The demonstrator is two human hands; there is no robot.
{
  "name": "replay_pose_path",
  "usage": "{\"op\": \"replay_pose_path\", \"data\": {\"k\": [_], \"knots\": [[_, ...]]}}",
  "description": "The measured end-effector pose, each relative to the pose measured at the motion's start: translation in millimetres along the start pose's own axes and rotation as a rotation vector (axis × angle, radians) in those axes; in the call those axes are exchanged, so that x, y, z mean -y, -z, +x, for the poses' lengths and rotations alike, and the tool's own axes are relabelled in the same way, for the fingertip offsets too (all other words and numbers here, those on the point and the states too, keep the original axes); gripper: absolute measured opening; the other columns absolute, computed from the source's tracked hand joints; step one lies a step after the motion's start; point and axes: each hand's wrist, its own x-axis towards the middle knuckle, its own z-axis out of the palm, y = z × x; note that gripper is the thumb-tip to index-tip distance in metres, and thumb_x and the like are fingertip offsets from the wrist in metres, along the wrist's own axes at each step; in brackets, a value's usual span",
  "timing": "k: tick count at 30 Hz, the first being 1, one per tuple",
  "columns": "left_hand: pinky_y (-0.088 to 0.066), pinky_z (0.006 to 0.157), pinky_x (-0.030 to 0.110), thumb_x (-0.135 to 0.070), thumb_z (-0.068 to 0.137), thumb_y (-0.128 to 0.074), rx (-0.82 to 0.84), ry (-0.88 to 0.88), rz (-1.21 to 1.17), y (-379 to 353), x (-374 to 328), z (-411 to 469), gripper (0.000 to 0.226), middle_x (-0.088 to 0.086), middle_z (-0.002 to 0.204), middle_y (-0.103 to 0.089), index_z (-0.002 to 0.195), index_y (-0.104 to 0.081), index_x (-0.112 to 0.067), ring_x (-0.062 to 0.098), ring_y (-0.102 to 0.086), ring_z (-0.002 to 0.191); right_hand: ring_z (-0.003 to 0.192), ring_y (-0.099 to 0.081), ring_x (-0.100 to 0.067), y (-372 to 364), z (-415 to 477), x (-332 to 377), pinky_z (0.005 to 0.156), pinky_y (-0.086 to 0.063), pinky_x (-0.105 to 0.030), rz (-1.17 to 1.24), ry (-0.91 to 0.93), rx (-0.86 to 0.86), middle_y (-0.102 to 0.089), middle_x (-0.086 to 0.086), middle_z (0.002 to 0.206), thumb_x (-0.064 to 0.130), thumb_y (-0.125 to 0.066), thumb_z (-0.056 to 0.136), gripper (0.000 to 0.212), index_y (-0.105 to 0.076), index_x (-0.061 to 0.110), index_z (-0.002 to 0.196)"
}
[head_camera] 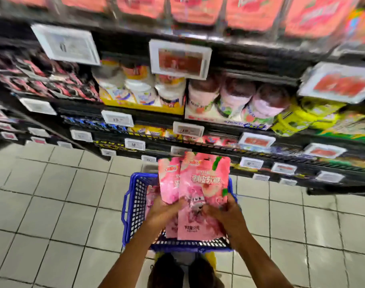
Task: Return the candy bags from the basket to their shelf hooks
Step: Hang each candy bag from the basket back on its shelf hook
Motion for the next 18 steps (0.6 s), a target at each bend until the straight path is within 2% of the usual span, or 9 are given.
{"op": "replay_pose_path", "data": {"k": [1, 3, 4, 6, 8, 10, 13, 16, 18], "knots": [[-0.053, 0.066, 0.012, -0.001, 0.081, -0.072, -0.003, -0.037, 0.039, -8.6, -28.9, -23.0, 0.025, -0.002, 0.084, -0.078, 0.105, -0.067, -0.009, 0.007, -0.074, 0.082, 0.075, -0.072, -0.024, -4.7, -23.4, 27.6, 0.061, -0.058, -0.034, 0.010, 0.052, 0.001, -0.075, -0.012, 0.093, 0.005, -0.086, 0.050, 0.059, -0.063, 0.016, 0.103], [-0.048, 0.055, 0.007, -0.006, 0.072, -0.081, -0.015, -0.115, 0.077, -23.4, -85.1, -67.7, 0.014, -0.007, 0.059, -0.072, 0.078, -0.069, -0.010, 0.000, -0.070, 0.060, 0.080, -0.073, -0.021, -8.9, -66.4, 79.1, 0.070, -0.061, -0.036, 0.017, 0.158, 0.014, -0.076, -0.010, 0.096, 0.001, -0.083, 0.052, 0.062, -0.062, 0.013, 0.109], [-0.046, 0.049, 0.006, -0.002, 0.070, -0.082, -0.011, -0.140, 0.079, -28.3, -109.2, -87.2, 0.020, -0.010, 0.052, -0.069, 0.069, -0.067, -0.014, -0.004, -0.066, 0.052, 0.078, -0.073, -0.020, -9.5, -87.8, 104.9, 0.069, -0.061, -0.035, 0.025, 0.200, 0.017, -0.076, -0.010, 0.093, 0.003, -0.081, 0.054, 0.058, -0.062, 0.010, 0.108], [-0.051, 0.053, 0.010, 0.006, 0.074, -0.078, 0.015, -0.188, 0.101, -38.8, -155.2, -119.0, 0.023, -0.008, 0.064, -0.073, 0.066, -0.073, -0.015, 0.000, -0.070, 0.058, 0.068, -0.071, -0.016, -7.7, -128.5, 155.4, 0.058, -0.058, -0.024, 0.086, 0.261, 0.004, -0.076, -0.007, 0.083, 0.012, -0.079, 0.058, 0.044, -0.065, 0.006, 0.100], [-0.058, 0.073, 0.023, -0.007, 0.081, -0.077, 0.077, -0.222, 0.103, -48.4, -193.4, -148.9, 0.009, 0.001, 0.093, -0.076, 0.086, -0.079, -0.014, 0.011, -0.073, 0.084, 0.066, -0.069, -0.016, -5.0, -162.8, 200.9, 0.058, -0.056, -0.022, 0.146, 0.338, -0.044, -0.075, -0.006, 0.082, 0.024, -0.078, 0.057, 0.047, -0.068, 0.003, 0.098], [-0.053, 0.095, 0.040, -0.023, 0.066, -0.090, 0.122, -0.342, 0.154, -58.7, -229.1, -178.7, 0.055, 0.008, 0.118, -0.066, 0.116, -0.069, -0.013, 0.024, -0.065, 0.110, 0.075, -0.071, -0.020, -2.0, -194.1, 245.7, 0.067, -0.058, -0.026, 0.185, 0.455, -0.083, -0.076, -0.007, 0.090, 0.027, -0.079, 0.058, 0.046, -0.073, 0.008, 0.099], [-0.059, 0.079, 0.043, -0.024, 0.040, -0.096, 0.167, -0.469, 0.092, -75.5, -270.0, -213.0, 0.055, 0.009, 0.095, -0.076, 0.092, -0.078, -0.017, 0.024, -0.071, 0.091, 0.078, -0.072, -0.016, -2.4, -238.9, 307.0, 0.066, -0.058, -0.029, 0.196, 0.626, -0.143, -0.077, -0.001, 0.093, 0.037, -0.091, 0.054, 0.053, -0.074, 0.022, 0.102], [-0.061, 0.071, 0.038, -0.029, 0.053, -0.093, 0.258, -0.547, 0.084, -95.3, -301.2, -243.4, 0.044, 0.007, 0.089, -0.077, 0.092, -0.077, -0.014, 0.023, -0.074, 0.083, 0.061, -0.065, -0.005, 1.2, -279.1, 354.8, 0.057, -0.054, -0.022, 0.108, 0.788, -0.281, -0.075, 0.006, 0.073, 0.045, -0.090, 0.048, 0.040, -0.076, 0.031, 0.082], [-0.058, 0.064, 0.026, -0.020, 0.059, -0.090, 0.240, -0.678, 0.046, -110.0, -318.0, -255.2, 0.034, 0.003, 0.088, -0.078, 0.090, -0.078, -0.018, 0.016, -0.075, 0.079, 0.069, -0.068, -0.012, 3.9, -298.9, 379.5, 0.067, -0.057, -0.029, 0.103, 0.855, -0.276, -0.077, 0.000, 0.081, 0.034, -0.090, 0.054, 0.036, -0.077, 0.023, 0.086]]}}
